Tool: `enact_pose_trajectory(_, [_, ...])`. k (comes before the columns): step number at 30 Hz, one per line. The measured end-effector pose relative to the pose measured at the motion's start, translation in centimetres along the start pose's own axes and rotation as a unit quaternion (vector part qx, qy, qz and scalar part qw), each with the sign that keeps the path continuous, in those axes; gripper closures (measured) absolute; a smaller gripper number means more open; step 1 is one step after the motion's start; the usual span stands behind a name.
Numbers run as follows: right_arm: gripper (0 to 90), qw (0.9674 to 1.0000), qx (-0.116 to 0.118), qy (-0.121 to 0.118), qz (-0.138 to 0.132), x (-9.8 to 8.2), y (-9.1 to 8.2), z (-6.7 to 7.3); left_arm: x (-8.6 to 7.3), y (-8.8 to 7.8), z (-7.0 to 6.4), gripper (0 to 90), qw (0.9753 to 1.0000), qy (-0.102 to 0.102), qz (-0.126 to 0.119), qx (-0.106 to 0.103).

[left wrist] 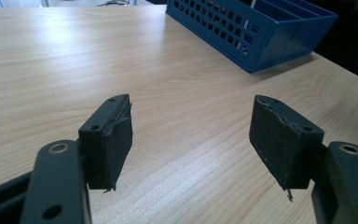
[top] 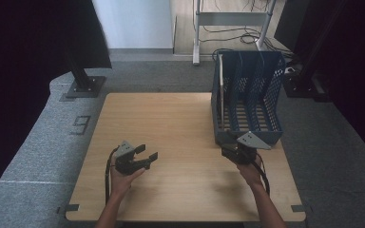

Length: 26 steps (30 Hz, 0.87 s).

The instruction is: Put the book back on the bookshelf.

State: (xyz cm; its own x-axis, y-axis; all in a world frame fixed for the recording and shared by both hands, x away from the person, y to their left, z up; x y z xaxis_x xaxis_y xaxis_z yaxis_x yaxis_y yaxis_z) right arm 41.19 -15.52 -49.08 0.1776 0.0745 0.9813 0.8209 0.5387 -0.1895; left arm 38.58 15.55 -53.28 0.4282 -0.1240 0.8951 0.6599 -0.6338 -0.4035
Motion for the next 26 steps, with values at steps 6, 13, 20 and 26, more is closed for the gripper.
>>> enact_pose_trajectory(6, [42.5,0.9999,0.004,0.008,0.014,-2.0,-0.6,0.0,-0.2,0.2,0.0,30.4,1.0000,0.000,0.004,0.000])
enact_pose_trajectory(13, [42.4,0.9995,0.006,0.008,0.029,-3.9,-0.9,0.2,-0.4,0.4,-0.1,30.4,1.0000,0.001,0.009,-0.001])
enact_pose_trajectory(20, [41.6,0.9993,0.006,0.009,0.036,-4.6,-0.6,0.2,-0.3,0.3,-0.1,30.3,1.0000,0.000,0.008,-0.002])
enact_pose_trajectory(26, [33.2,0.9980,-0.002,0.011,0.062,-5.6,-0.5,-0.1,-0.4,0.2,0.1,30.3,1.0000,0.000,0.009,-0.001])
Point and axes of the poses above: each handheld gripper's, and its own axes: y roughly forward along the jaws, x roughly out of its top, z roughly to its left, the point moved 8 cm from there along y, roughly forward along the jaws, and after that the axes turned 2 degrees about -z, right-handed, at the moved point
